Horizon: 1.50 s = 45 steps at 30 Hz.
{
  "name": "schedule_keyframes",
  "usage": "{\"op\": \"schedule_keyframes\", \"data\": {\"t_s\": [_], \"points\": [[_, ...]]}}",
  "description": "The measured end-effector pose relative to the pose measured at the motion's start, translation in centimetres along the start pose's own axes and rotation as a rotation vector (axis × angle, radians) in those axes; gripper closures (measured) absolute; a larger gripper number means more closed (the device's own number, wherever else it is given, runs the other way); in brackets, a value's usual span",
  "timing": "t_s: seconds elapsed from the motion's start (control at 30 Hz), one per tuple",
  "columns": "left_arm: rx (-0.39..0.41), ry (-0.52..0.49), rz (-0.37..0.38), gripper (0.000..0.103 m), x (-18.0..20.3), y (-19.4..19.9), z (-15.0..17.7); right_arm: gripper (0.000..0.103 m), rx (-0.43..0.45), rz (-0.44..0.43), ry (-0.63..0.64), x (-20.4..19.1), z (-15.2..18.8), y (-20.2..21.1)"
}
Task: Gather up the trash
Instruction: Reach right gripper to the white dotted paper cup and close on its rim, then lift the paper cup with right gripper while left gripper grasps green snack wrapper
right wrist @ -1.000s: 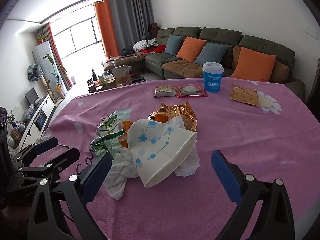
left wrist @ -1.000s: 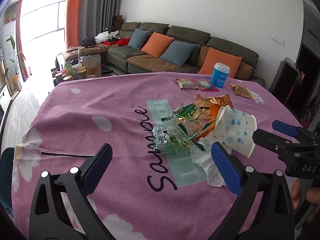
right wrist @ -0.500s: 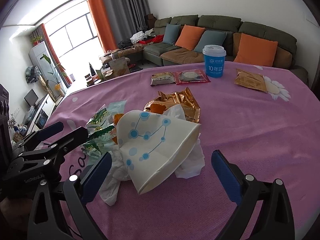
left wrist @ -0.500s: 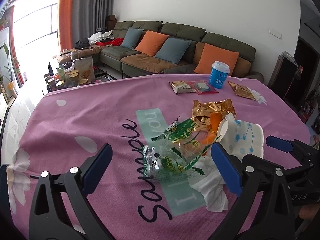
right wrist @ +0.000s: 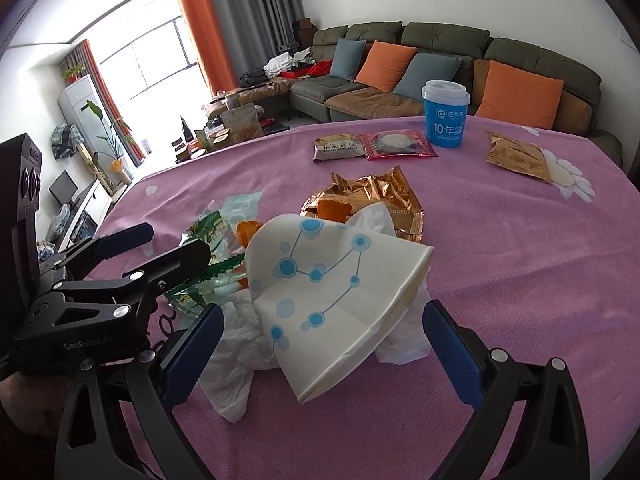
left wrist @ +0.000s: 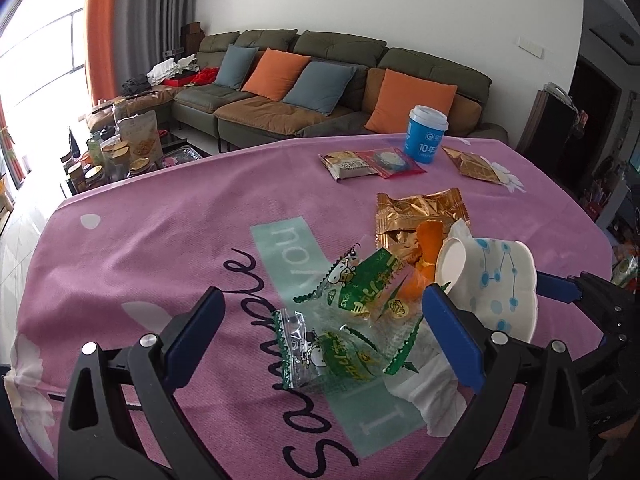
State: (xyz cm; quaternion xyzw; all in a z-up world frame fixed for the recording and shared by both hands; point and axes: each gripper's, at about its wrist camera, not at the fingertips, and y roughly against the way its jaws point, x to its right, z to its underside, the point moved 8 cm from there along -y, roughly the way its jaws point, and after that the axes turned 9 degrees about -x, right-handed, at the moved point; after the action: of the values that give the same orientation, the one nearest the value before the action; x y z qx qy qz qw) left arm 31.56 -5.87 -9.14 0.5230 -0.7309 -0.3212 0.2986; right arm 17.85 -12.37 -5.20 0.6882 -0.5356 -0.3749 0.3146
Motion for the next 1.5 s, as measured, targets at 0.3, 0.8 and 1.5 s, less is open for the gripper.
{"op": "schedule_keyframes", "data": {"t_s": [0.3,0.8,1.5], "points": [[-0.013,-0.062,0.064,0.006,1.3,-0.8,-0.5,0.016,-0.010,0.039,-0.009,1.5,0.5,-0.2],[-0.043,-0.096,0.163,0.044,2.4,-1.1,-0.3,0.049,-0.035,0.027,0.019,1.3,1.1,-0.4],[-0.058,-0.108,0.199,0.066,3.5,-0.7,0.6,0.059,-0.011,0.013,-0.040,3.4,1.1,1.4]]}}
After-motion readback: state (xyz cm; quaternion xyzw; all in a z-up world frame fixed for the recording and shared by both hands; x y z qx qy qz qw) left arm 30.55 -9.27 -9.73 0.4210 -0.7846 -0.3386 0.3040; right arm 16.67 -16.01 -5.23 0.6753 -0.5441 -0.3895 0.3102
